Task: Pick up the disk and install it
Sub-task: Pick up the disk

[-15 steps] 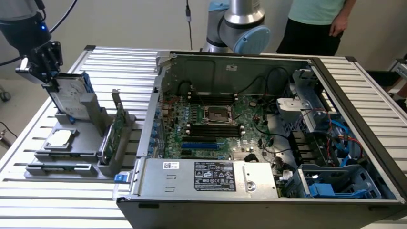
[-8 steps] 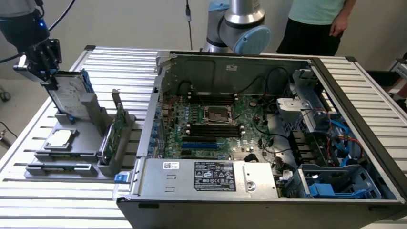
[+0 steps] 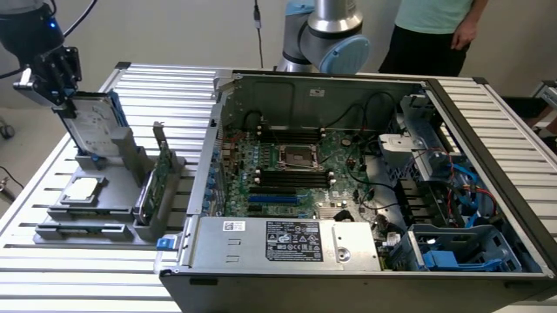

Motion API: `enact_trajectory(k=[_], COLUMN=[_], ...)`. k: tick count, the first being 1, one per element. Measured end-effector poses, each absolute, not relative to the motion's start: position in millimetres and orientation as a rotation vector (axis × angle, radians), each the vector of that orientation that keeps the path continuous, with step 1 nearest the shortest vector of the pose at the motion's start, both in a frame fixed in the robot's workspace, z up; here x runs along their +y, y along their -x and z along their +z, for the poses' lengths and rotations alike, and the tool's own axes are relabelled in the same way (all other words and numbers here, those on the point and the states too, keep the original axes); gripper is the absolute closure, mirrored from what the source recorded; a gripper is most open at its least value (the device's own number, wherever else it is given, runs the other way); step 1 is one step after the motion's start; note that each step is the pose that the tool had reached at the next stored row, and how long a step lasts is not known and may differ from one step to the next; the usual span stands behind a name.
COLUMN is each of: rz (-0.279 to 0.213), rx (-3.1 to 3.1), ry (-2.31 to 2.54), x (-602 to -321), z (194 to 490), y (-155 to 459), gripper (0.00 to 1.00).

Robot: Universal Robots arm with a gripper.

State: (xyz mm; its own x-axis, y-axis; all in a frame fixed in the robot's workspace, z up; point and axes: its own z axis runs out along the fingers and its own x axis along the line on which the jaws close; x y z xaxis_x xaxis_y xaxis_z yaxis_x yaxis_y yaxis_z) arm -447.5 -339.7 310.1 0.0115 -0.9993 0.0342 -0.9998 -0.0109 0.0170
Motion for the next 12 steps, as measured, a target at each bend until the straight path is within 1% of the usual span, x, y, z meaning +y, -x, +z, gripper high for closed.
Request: enact_trajectory(k=[12], rz=[0.019], rx=[-2.183], ry=[-2.208], x=[-340], z=[331], y=[447], gripper=[0.68])
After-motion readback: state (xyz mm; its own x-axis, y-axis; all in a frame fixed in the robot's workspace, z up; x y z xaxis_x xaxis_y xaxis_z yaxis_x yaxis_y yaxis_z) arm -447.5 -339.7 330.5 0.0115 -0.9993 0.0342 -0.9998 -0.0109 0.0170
